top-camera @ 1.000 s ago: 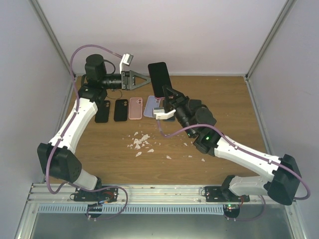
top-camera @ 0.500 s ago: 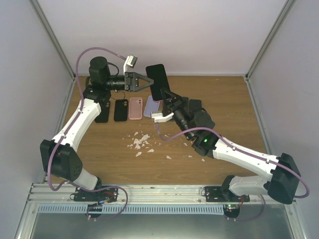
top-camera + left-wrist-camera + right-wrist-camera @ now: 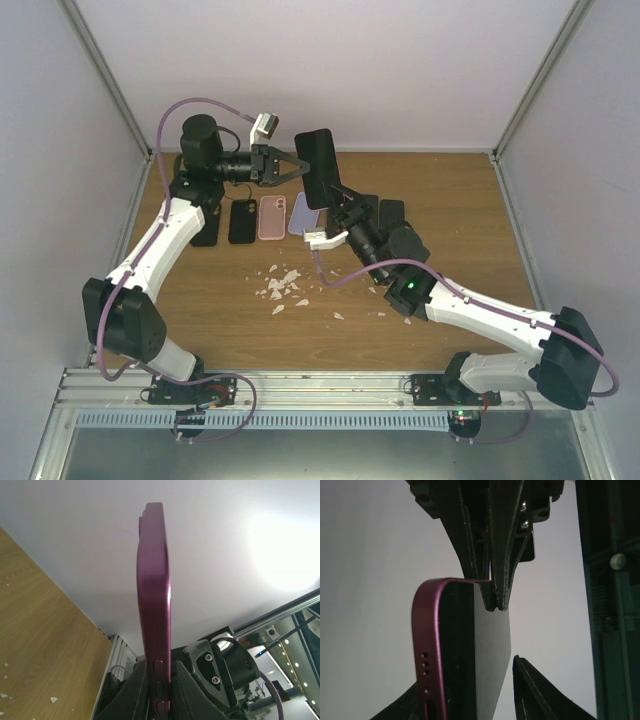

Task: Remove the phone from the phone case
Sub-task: Place the phone at the center of the board.

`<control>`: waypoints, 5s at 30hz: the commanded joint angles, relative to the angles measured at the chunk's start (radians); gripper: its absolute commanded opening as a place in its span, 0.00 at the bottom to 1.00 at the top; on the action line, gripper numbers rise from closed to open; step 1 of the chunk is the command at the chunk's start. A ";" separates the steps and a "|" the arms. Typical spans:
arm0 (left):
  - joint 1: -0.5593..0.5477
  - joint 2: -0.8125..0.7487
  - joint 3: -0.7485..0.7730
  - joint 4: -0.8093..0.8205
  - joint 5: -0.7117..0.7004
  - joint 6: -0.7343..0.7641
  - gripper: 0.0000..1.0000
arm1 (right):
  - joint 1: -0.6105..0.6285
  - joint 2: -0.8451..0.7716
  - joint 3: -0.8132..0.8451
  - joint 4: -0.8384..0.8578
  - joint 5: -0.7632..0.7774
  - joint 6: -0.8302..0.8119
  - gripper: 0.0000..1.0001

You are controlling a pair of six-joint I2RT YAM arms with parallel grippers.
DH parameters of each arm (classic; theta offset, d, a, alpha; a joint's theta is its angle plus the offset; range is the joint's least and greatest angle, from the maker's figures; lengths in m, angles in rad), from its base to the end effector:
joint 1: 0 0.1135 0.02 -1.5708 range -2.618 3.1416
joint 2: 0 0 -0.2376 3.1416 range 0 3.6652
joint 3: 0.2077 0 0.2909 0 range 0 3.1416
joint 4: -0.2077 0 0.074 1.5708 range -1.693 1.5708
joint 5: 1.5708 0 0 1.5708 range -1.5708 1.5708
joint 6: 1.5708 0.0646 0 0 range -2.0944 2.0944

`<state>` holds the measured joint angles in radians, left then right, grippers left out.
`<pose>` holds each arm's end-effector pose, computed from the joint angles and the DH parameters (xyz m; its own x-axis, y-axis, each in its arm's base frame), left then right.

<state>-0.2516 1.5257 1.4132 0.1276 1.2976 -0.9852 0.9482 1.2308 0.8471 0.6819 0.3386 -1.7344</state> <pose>0.3625 -0.1574 0.3799 -0.8250 -0.0201 -0.5648 0.5647 0.0088 -0.8252 0.2251 0.2768 0.3262 0.5454 -0.8361 0.0594 0.2637 0.1039 -0.9590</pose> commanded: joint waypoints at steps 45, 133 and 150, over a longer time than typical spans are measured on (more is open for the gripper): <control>0.065 -0.119 -0.208 0.447 -0.052 0.186 0.00 | -0.456 0.134 0.747 -1.165 -0.886 1.591 0.82; -0.021 -0.099 -0.062 -0.115 -0.212 0.726 0.99 | -1.064 0.300 0.511 -1.344 -1.261 1.659 0.01; -0.019 -0.104 -0.074 -0.109 -0.240 0.716 0.99 | -1.211 0.576 0.542 -1.464 -1.088 1.557 0.01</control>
<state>-0.2787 1.4242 1.3365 -0.0116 1.0698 -0.2775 -0.2451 1.7664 1.3518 -0.7692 -0.7471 -0.1520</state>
